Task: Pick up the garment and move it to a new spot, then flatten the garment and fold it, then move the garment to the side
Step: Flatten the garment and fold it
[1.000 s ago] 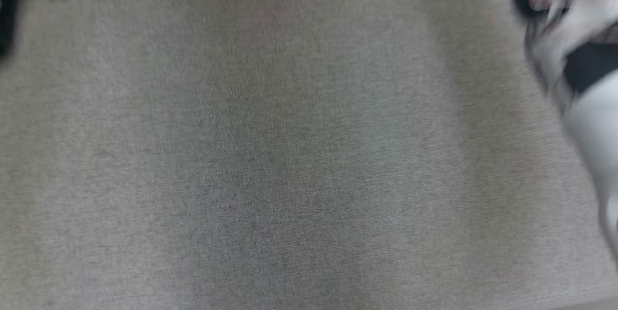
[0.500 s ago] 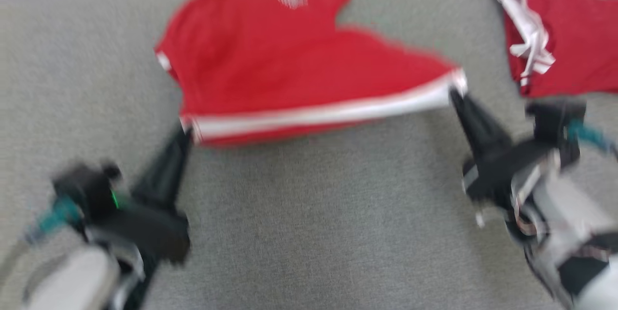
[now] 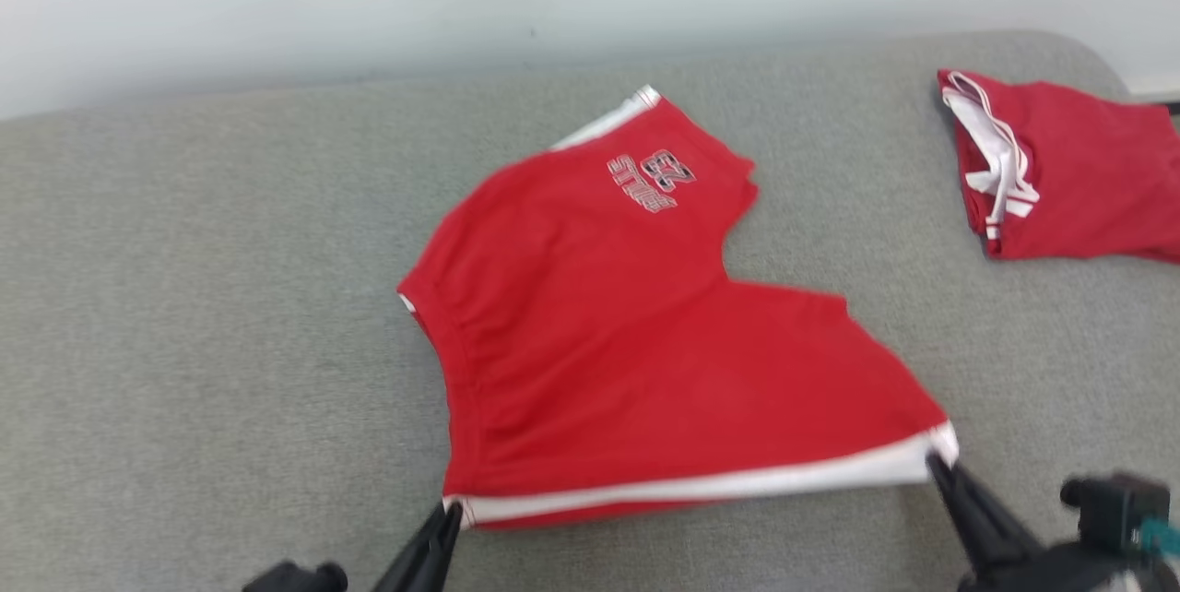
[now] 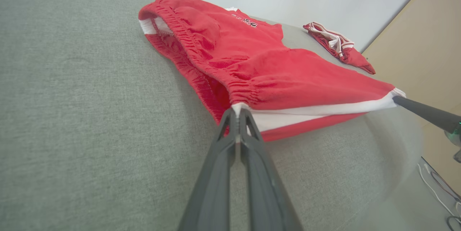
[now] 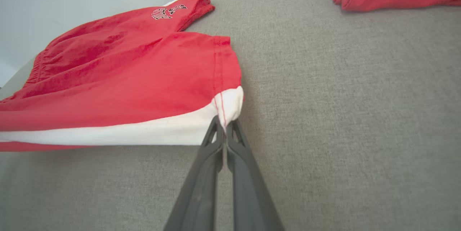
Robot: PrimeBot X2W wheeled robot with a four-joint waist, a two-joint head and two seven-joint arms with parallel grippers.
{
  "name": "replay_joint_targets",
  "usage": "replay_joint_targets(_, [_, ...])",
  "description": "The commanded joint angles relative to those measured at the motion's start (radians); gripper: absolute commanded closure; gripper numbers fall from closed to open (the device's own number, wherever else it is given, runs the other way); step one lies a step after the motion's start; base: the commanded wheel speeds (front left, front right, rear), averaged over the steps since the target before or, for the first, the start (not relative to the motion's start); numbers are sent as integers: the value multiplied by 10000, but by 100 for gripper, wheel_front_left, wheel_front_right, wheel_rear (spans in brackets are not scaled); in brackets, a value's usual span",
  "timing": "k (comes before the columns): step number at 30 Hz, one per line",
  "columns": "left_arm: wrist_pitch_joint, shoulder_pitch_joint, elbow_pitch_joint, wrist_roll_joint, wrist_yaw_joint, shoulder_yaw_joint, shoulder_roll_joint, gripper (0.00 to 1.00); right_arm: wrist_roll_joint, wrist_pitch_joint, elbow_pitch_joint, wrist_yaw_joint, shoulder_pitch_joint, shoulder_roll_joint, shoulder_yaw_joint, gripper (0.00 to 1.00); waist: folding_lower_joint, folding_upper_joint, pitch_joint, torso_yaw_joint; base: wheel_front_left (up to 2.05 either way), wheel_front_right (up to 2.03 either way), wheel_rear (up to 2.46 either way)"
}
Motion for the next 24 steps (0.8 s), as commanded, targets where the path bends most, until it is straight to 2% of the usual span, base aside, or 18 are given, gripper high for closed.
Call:
replay_joint_targets(1, [-1,459,145,213,-118,163,-188,100,-342,241,-368,-32,789,236,-459,100,2,2,-437,352,0,0,0])
replay_joint_targets(3, [-3,983,248,489,-292,287,-425,100,-705,736,-958,-32,1855,658,-991,100,2,2,-649,443,0,0,0])
replay_joint_targets(12, [-2,1955,499,923,-696,474,-806,100,-1410,1848,-2353,-32,4242,1812,-2776,100,2,2,-1012,702,0,0,0])
replay_joint_targets(18, [-2,1828,417,1354,-867,681,-1132,100,-1871,2218,-3112,-32,4028,2366,-3363,100,2,2,-1034,668,0,0,0])
replay_joint_targets(24, [-2,1135,298,1741,-1031,756,-1358,100,-2080,2242,-2909,-32,2761,2179,-3528,100,2,2,-929,837,0,0,0])
